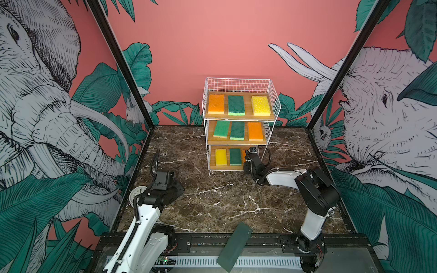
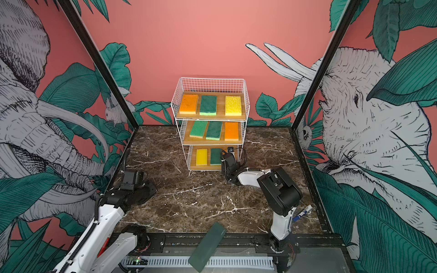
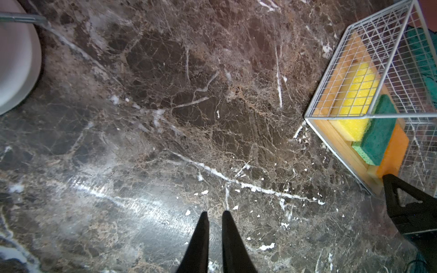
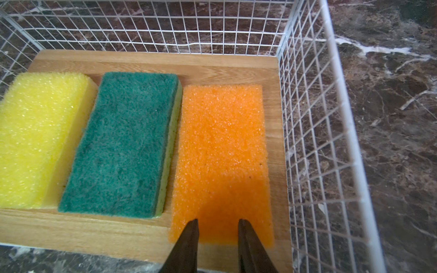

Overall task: Arrange cleaning sponges on a shelf
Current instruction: Move the cleaning sponge to the shelf.

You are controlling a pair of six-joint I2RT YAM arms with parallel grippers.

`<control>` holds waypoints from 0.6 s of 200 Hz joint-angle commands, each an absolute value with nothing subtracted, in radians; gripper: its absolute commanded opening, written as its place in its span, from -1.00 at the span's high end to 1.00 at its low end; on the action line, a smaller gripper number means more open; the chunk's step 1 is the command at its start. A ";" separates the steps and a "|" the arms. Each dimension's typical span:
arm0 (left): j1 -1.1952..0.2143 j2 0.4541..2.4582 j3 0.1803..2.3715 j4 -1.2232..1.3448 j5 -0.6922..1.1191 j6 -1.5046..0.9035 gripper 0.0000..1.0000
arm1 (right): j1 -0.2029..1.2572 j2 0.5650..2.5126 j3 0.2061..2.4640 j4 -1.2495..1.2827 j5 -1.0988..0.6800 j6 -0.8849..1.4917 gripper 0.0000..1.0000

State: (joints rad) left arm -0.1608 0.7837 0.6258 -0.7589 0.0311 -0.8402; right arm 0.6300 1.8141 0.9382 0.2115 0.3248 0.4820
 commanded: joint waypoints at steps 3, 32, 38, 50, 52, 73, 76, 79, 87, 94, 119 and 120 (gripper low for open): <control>-0.157 0.775 0.647 -0.790 0.009 -0.837 0.70 | 0.622 1.844 0.950 0.214 0.325 0.474 0.34; -0.156 0.773 0.646 -0.790 0.008 -0.839 0.70 | 0.617 1.845 0.957 0.216 0.333 0.471 0.29; -0.156 0.772 0.646 -0.791 0.009 -0.839 0.70 | 0.616 1.845 0.959 0.218 0.333 0.469 0.29; -0.156 0.772 0.644 -0.790 0.008 -0.841 0.70 | 0.615 1.851 0.966 0.218 0.332 0.465 0.29; -0.156 0.772 0.644 -0.791 0.008 -0.841 0.70 | 0.614 1.852 0.968 0.219 0.332 0.465 0.29; -0.157 0.772 0.647 -0.792 0.008 -0.841 0.70 | 0.612 1.864 0.977 0.227 0.325 0.459 0.27; -0.157 0.772 0.647 -0.792 0.008 -0.841 0.70 | 0.612 1.866 0.977 0.229 0.324 0.459 0.27; -0.156 0.772 0.649 -0.793 0.008 -0.841 0.70 | 0.612 1.868 0.978 0.231 0.325 0.459 0.27; -0.155 0.770 0.648 -0.796 0.006 -0.840 0.70 | 0.611 1.874 0.981 0.232 0.325 0.458 0.28; -0.156 0.767 0.650 -0.798 0.003 -0.841 0.70 | 0.611 1.877 0.985 0.231 0.325 0.457 0.27; -0.155 0.764 0.650 -0.804 -0.001 -0.840 0.70 | 0.609 1.877 0.991 0.227 0.325 0.459 0.27; -0.156 0.764 0.650 -0.805 -0.001 -0.840 0.70 | 0.609 1.876 0.990 0.228 0.325 0.460 0.27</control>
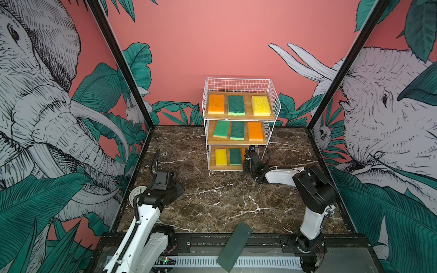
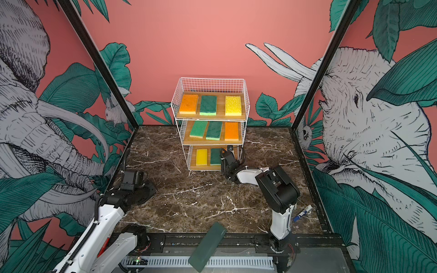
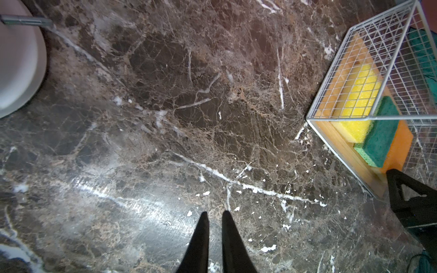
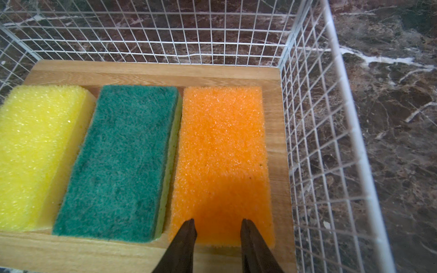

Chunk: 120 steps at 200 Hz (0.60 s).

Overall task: Arrange cleaning sponges on a shelf
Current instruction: Move the cleaning sponge to the shelf.

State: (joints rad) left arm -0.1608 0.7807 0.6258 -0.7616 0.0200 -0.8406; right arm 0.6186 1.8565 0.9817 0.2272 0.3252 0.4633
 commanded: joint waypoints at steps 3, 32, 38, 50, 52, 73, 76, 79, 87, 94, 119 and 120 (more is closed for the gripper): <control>-0.157 0.764 0.650 -0.804 -0.002 -0.839 0.70 | 0.610 1.874 0.988 0.227 0.325 0.461 0.27; -0.156 0.771 0.650 -0.798 -0.003 -0.840 0.70 | 0.617 1.803 0.930 0.232 0.345 0.473 0.00; -0.156 0.772 0.650 -0.797 -0.003 -0.839 0.70 | 0.625 1.783 0.915 0.231 0.359 0.468 -0.04; -0.155 0.779 0.650 -0.790 -0.002 -0.838 0.69 | 0.644 1.741 0.884 0.229 0.395 0.459 -0.12; -0.156 0.780 0.650 -0.791 -0.001 -0.838 0.69 | 0.646 1.735 0.879 0.229 0.401 0.457 -0.14; -0.156 0.791 0.656 -0.785 -0.005 -0.828 0.68 | 0.679 1.664 0.836 0.212 0.464 0.444 -0.27; -0.156 0.792 0.658 -0.784 -0.005 -0.824 0.68 | 0.682 1.653 0.830 0.213 0.468 0.441 -0.29; -0.155 0.794 0.660 -0.785 -0.007 -0.822 0.67 | 0.687 1.642 0.825 0.213 0.472 0.435 -0.30; -0.157 0.802 0.664 -0.783 -0.014 -0.809 0.66 | 0.699 1.612 0.813 0.208 0.485 0.423 -0.33; -0.156 0.809 0.669 -0.787 -0.023 -0.796 0.65 | 0.708 1.575 0.805 0.201 0.496 0.413 -0.36; -0.156 0.828 0.690 -0.802 -0.038 -0.776 0.64 | 0.719 1.493 0.783 0.187 0.503 0.376 -0.40; -0.156 0.828 0.691 -0.802 -0.038 -0.776 0.64 | 0.719 1.492 0.782 0.187 0.503 0.374 -0.40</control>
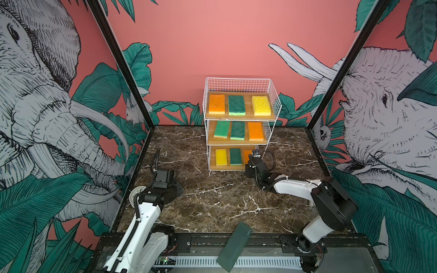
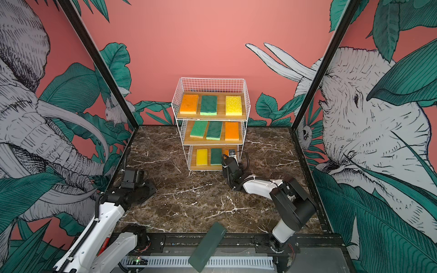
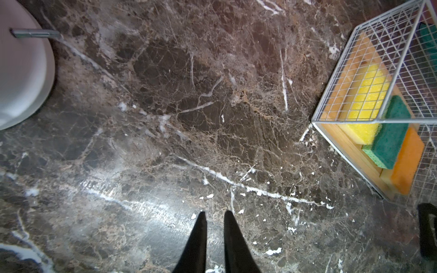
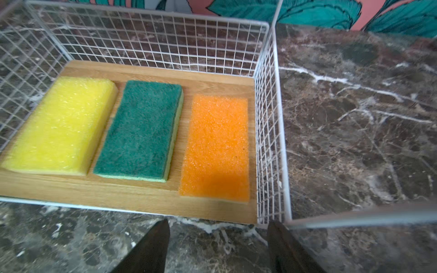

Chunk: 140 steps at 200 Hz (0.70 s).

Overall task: Arrange cleaning sponges on a shelf
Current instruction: Move the cleaning sponge to the shelf.

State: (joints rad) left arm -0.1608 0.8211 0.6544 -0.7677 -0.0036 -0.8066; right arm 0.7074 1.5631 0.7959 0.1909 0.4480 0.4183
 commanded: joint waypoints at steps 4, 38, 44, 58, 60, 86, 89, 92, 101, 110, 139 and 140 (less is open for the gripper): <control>-0.157 0.827 0.693 -0.800 -0.038 -0.776 0.64 | 0.718 1.481 0.780 0.187 0.502 0.368 -0.40; -0.156 0.805 0.683 -0.780 -0.040 -0.772 0.64 | 0.732 1.411 0.752 0.185 0.478 0.348 -0.38; -0.156 0.799 0.679 -0.774 -0.042 -0.766 0.65 | 0.738 1.398 0.741 0.190 0.473 0.347 -0.38; -0.157 0.785 0.665 -0.750 -0.059 -0.732 0.61 | 0.749 1.371 0.711 0.198 0.452 0.347 -0.43; -0.156 0.784 0.662 -0.745 -0.063 -0.722 0.60 | 0.750 1.366 0.706 0.196 0.447 0.346 -0.44; -0.160 0.790 0.646 -0.630 -0.136 -0.510 0.32 | 0.751 1.255 0.638 0.165 0.401 0.312 -0.63; -0.162 0.794 0.644 -0.613 -0.153 -0.479 0.29 | 0.749 1.237 0.628 0.160 0.406 0.302 -0.67; -0.164 0.796 0.641 -0.593 -0.167 -0.448 0.26 | 0.748 1.219 0.616 0.153 0.410 0.293 -0.72; -0.168 0.796 0.627 -0.532 -0.212 -0.367 0.17 | 0.739 1.163 0.580 0.133 0.448 0.274 -0.90; -0.171 0.784 0.602 -0.451 -0.250 -0.304 0.07 | 0.718 1.098 0.551 0.099 0.500 0.264 -0.99; -0.169 0.759 0.496 -0.171 -0.354 -0.178 -0.19 | 0.517 0.934 0.503 -0.020 0.452 0.198 -0.99; -0.169 0.760 0.493 -0.164 -0.356 -0.176 -0.20 | 0.509 0.928 0.501 -0.024 0.445 0.196 -0.99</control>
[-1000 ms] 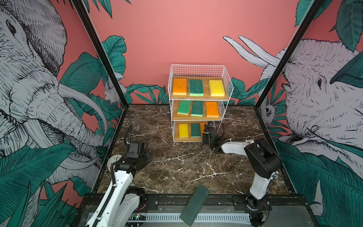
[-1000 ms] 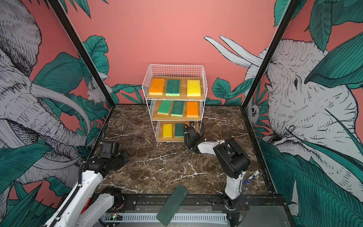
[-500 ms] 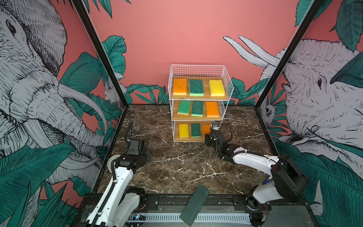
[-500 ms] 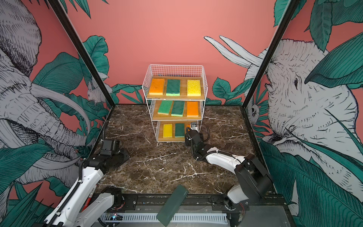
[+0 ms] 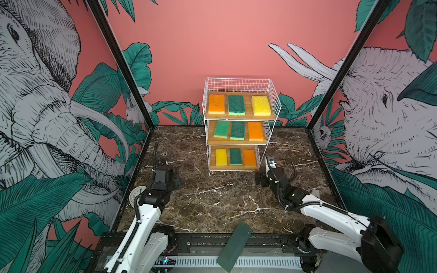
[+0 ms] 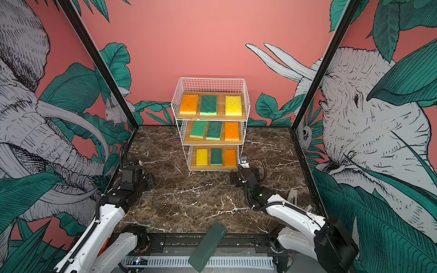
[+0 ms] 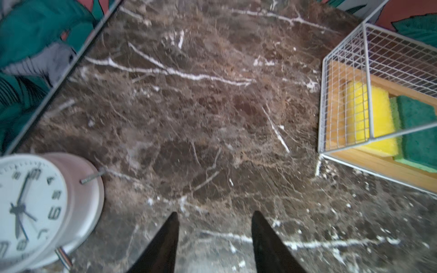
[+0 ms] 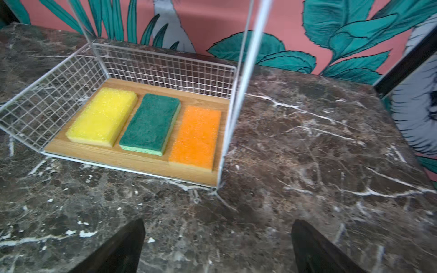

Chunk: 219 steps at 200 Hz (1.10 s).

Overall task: Arrange cleaning sponges on a shelf
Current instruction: Move the cleaning sponge to the shelf, then reset both arms

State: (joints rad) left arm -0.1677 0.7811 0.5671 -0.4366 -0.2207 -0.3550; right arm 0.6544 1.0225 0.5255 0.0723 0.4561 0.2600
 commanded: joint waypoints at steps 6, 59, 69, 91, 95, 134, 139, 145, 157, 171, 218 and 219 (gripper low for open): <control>-0.169 0.763 0.483 -0.135 -0.373 -0.162 -0.23 | 0.445 0.905 0.492 -0.032 0.415 0.192 -1.00; -0.164 0.935 0.421 0.120 -0.542 -0.064 -0.38 | 0.060 0.907 0.374 0.167 0.275 0.203 -0.99; -0.164 0.976 0.429 0.146 -0.541 -0.058 -0.39 | 0.038 0.945 0.382 0.182 0.253 0.202 -0.99; -0.163 1.040 0.450 0.177 -0.557 -0.048 -0.40 | 0.023 1.009 0.410 0.192 0.202 0.188 -0.99; -0.163 1.050 0.452 0.184 -0.560 -0.044 -0.40 | 0.022 1.020 0.409 0.201 0.201 0.184 -0.99; -0.146 1.103 0.397 0.329 -0.593 -0.036 -0.40 | -0.011 1.066 0.376 0.260 0.183 0.161 -0.99; -0.140 1.105 0.380 0.369 -0.581 -0.034 -0.40 | -0.014 1.057 0.362 0.274 0.174 0.156 -0.99; -0.132 1.110 0.360 0.407 -0.565 -0.033 -0.40 | -0.018 1.048 0.341 0.299 0.172 0.153 -1.00; -0.118 1.129 0.335 0.466 -0.547 -0.036 -0.42 | -0.031 1.036 0.294 0.366 0.161 0.147 -0.99; -0.110 1.176 0.324 0.526 -0.508 -0.023 -0.43 | -0.060 1.050 0.286 0.389 0.135 0.151 -0.99; -0.110 1.339 0.373 0.710 -0.404 0.057 -0.45 | -0.088 1.224 0.344 0.544 0.072 0.120 -0.99; -0.110 1.342 0.373 0.714 -0.401 0.058 -0.45 | -0.089 1.227 0.344 0.548 0.071 0.120 -1.00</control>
